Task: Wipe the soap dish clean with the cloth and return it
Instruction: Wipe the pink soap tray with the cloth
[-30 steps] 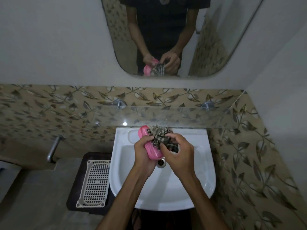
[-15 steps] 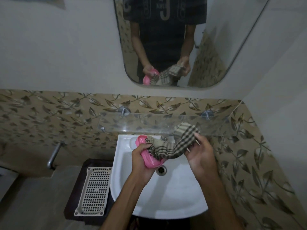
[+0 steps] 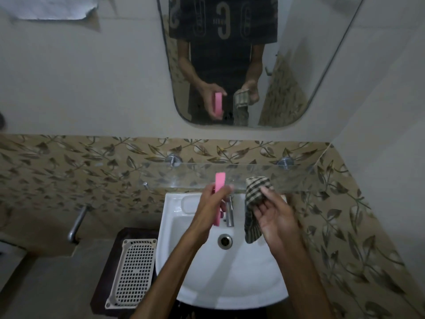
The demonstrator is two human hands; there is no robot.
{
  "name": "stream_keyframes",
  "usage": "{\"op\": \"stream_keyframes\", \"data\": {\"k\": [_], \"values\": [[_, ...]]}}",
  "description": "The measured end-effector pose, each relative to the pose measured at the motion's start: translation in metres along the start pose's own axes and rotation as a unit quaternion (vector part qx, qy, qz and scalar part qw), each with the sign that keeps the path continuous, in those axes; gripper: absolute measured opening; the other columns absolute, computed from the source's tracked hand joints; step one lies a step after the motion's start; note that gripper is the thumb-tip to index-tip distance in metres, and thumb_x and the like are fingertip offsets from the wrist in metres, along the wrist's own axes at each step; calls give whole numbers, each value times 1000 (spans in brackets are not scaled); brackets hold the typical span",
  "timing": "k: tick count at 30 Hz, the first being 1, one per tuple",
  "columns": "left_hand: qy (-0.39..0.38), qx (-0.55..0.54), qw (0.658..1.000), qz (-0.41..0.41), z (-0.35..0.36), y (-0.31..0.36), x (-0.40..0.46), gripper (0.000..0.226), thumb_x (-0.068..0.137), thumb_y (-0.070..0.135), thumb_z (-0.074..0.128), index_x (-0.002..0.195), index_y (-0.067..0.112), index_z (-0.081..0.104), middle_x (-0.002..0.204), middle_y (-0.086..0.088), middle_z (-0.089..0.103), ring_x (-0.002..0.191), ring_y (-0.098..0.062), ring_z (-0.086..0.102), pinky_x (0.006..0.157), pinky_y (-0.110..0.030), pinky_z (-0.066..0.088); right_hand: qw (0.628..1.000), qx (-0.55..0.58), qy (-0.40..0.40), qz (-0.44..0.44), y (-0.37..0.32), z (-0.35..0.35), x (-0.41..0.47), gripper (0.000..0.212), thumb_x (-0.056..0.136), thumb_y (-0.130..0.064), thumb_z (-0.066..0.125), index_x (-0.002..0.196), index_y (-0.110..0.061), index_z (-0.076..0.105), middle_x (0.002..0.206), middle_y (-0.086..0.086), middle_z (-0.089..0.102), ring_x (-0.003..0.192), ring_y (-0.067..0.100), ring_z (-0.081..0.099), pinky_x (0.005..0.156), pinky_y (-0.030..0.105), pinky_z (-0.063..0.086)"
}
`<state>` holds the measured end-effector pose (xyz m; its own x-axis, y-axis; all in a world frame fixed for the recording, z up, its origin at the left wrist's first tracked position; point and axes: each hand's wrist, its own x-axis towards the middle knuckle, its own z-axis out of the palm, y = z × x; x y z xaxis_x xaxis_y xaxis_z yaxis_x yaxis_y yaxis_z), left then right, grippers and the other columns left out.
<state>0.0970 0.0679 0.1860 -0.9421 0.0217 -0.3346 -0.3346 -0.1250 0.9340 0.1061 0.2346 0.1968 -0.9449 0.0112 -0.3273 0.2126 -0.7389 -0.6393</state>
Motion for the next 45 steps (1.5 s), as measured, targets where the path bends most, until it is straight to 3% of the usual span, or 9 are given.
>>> {"op": "stream_keyframes", "data": {"k": [3,6,9,14,20,23,29,34,45], "values": [[-75,-124,989,-39,18,19,-4,51,88,63,62,99,16,80,88,-5,74,72,-16,70,63,-29,57,974,-198,-47,-99,6,8,-8,20,82,-16,81,102,-14,77,104,10,78,97,22,75,81,31,61],[-122,-230,963,-73,25,24,-6,49,98,52,56,102,13,84,100,-13,78,90,-23,76,82,-35,62,868,-420,-46,-262,12,12,-11,16,83,-30,81,97,-25,78,111,1,72,104,17,70,91,37,62],[-144,-298,937,-110,26,28,-11,52,96,49,60,110,4,81,110,-20,76,98,-29,76,96,-39,59,776,-525,-27,-349,12,10,-8,24,82,-47,76,102,-34,74,135,-8,55,127,11,56,100,23,53],[-68,-229,968,-72,29,29,-11,42,96,48,65,102,11,82,104,-16,75,90,-29,73,84,-40,61,836,-470,-74,-274,22,8,-8,22,93,-36,70,114,-42,66,118,-20,68,117,7,65,91,21,57],[32,-96,992,-79,25,26,-13,54,69,59,86,105,21,70,99,-4,76,85,-18,73,59,-26,53,974,-148,94,-141,17,5,-8,21,98,-11,63,97,-27,77,83,-3,78,74,12,72,59,23,58],[132,-82,986,-63,23,27,-9,71,65,54,92,118,19,61,116,-7,70,94,-20,69,56,-25,53,975,-151,80,-138,11,5,-20,21,99,-13,64,96,-28,78,82,-4,77,71,9,71,59,25,58],[133,-67,988,-31,29,19,-10,89,60,58,93,130,30,43,116,7,59,98,-11,65,58,-20,52,864,-404,-7,-299,40,18,-36,29,95,-8,70,107,-35,68,103,-16,73,102,8,71,82,15,57],[0,-241,970,-30,7,22,-21,64,80,48,72,128,7,67,118,-24,74,102,-34,74,96,-53,58,924,-314,24,-217,30,12,-28,20,96,-11,69,103,-30,73,97,-2,80,86,14,77,67,21,60],[-12,-305,950,63,36,0,-32,40,60,28,82,97,14,77,82,-10,74,76,-21,75,66,-31,62,999,-17,41,-8,44,41,-29,24,98,-13,65,119,-5,71,114,21,77,104,33,76,78,36,65]]}}
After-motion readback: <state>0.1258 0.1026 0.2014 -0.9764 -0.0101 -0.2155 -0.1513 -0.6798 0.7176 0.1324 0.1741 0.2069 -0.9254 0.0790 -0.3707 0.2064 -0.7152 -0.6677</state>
